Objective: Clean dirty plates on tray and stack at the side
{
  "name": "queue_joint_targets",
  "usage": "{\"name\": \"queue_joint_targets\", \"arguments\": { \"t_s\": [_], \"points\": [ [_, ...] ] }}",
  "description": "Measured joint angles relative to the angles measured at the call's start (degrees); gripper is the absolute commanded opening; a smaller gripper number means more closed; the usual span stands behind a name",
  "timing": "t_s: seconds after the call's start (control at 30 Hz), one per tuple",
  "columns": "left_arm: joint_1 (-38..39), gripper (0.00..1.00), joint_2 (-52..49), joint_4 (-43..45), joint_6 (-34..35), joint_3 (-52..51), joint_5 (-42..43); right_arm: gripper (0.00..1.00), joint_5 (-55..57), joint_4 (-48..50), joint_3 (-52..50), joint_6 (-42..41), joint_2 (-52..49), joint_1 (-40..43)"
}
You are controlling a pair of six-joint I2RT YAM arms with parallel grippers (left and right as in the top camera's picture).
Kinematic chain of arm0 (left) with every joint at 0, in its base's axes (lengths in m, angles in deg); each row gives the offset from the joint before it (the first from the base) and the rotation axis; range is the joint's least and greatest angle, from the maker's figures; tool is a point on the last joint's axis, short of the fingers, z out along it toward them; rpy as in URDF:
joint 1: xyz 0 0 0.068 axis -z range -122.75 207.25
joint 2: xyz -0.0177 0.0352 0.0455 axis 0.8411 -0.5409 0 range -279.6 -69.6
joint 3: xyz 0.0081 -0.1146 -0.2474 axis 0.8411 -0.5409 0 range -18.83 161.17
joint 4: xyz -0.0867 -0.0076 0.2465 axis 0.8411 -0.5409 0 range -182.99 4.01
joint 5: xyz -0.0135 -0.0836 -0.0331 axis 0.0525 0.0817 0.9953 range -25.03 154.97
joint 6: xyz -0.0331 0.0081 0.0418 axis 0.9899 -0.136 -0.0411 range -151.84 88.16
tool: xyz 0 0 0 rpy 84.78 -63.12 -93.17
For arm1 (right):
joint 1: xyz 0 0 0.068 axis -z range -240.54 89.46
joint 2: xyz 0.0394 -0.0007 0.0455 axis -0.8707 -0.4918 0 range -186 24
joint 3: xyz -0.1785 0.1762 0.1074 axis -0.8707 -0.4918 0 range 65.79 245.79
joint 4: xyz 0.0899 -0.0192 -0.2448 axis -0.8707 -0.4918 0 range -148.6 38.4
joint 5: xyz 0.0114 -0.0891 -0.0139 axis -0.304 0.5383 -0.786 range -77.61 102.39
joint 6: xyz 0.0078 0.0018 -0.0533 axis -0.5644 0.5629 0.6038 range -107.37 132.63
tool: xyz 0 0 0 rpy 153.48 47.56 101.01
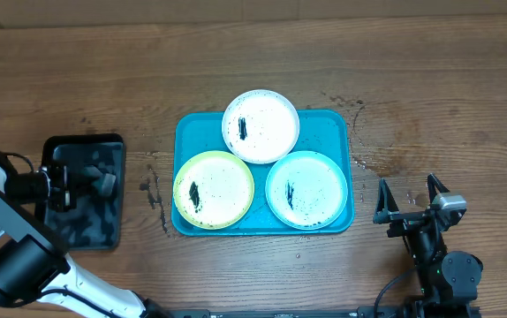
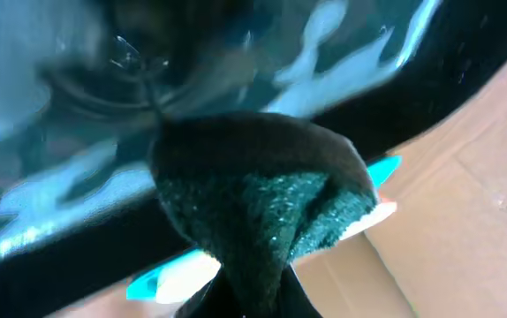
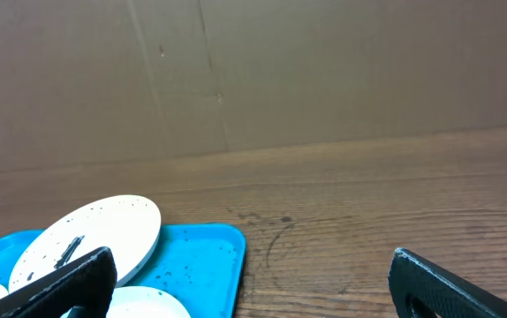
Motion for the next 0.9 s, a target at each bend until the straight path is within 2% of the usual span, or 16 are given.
{"name": "queue_joint_targets", "arguments": {
  "t_s": [0.17, 0.33, 0.43, 0.53, 0.63, 0.73, 0.83, 0.9],
  "points": [
    [0.0, 0.04, 0.8, -9.5, -2.3, 10.1, 0.8, 1.00, 0.0, 0.0, 0.0, 0.0, 0.0, 0.0],
    [0.1, 0.04, 4.0, -10.1, -3.2, 16.6, 0.5, 1.00, 0.0, 0.0, 0.0, 0.0, 0.0, 0.0],
    [0.9, 0.04, 4.6, -6.6, -3.1, 14.6, -2.3, 1.00, 0.0, 0.0, 0.0, 0.0, 0.0, 0.0],
    [2.5, 0.04, 3.9, -1.2, -2.7, 7.4, -4.5, 1.00, 0.0, 0.0, 0.0, 0.0, 0.0, 0.0],
    [3.5, 0.04, 1.8, -0.3, -1.6, 3.3, -5.4, 1.00, 0.0, 0.0, 0.0, 0.0, 0.0, 0.0],
    [3.4, 0.04, 0.9, -4.6, -1.6, 4.0, -5.7, 1.00, 0.0, 0.0, 0.0, 0.0, 0.0, 0.0],
    [3.0, 0.04, 0.9, -13.9, -2.1, 12.8, -7.0, 1.00, 0.0, 0.0, 0.0, 0.0, 0.0, 0.0],
    [3.0, 0.04, 1.0, -15.8, -2.2, 18.6, -7.2, 1.00, 0.0, 0.0, 0.0, 0.0, 0.0, 0.0]
  ]
}}
